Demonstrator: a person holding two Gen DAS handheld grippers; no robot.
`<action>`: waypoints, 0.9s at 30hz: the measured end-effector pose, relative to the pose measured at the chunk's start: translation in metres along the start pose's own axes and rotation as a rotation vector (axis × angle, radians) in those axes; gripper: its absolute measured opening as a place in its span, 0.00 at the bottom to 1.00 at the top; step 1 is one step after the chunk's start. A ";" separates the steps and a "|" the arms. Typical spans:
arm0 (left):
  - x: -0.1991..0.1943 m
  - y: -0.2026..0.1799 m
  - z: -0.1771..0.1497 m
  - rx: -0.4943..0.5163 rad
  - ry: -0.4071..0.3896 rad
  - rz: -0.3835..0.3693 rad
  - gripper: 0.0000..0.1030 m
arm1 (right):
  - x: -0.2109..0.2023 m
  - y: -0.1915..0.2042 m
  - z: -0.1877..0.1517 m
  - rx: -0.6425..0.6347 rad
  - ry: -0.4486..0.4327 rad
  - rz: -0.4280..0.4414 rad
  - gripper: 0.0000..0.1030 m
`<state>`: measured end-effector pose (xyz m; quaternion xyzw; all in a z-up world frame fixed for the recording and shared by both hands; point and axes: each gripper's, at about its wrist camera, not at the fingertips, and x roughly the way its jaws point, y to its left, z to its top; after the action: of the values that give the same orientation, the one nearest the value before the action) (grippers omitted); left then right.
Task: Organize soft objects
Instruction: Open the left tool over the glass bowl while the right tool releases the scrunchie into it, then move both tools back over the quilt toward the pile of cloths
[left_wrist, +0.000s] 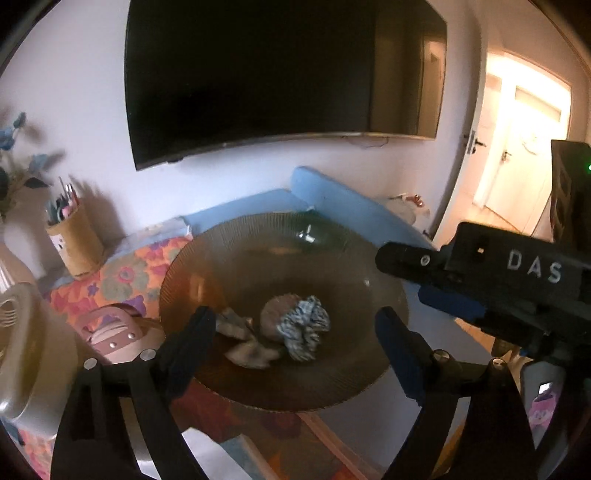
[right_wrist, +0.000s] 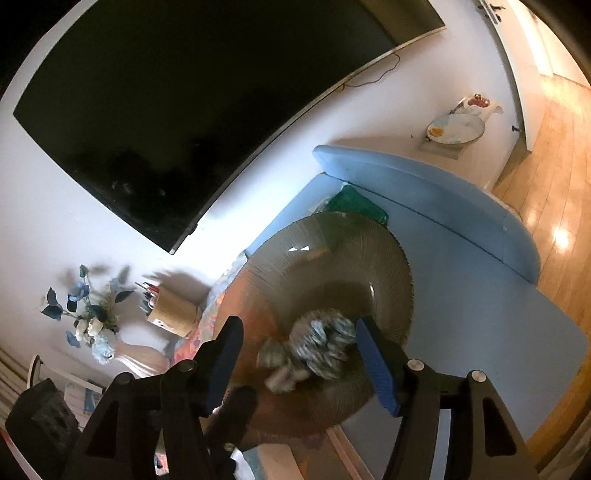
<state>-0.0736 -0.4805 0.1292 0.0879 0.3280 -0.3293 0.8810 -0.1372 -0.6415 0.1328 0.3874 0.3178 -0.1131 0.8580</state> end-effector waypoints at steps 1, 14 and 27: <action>-0.004 -0.002 -0.001 0.008 0.003 -0.027 0.85 | -0.004 0.000 -0.002 0.002 -0.003 0.003 0.60; -0.184 0.071 -0.063 0.089 -0.080 -0.367 0.85 | -0.077 0.005 -0.106 -0.064 -0.003 0.025 0.72; -0.246 0.312 -0.134 -0.271 -0.093 0.217 0.85 | -0.009 0.206 -0.247 -0.619 0.259 0.298 0.80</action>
<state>-0.0840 -0.0621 0.1634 -0.0119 0.3168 -0.1887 0.9294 -0.1666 -0.3213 0.1379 0.1627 0.3831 0.1646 0.8943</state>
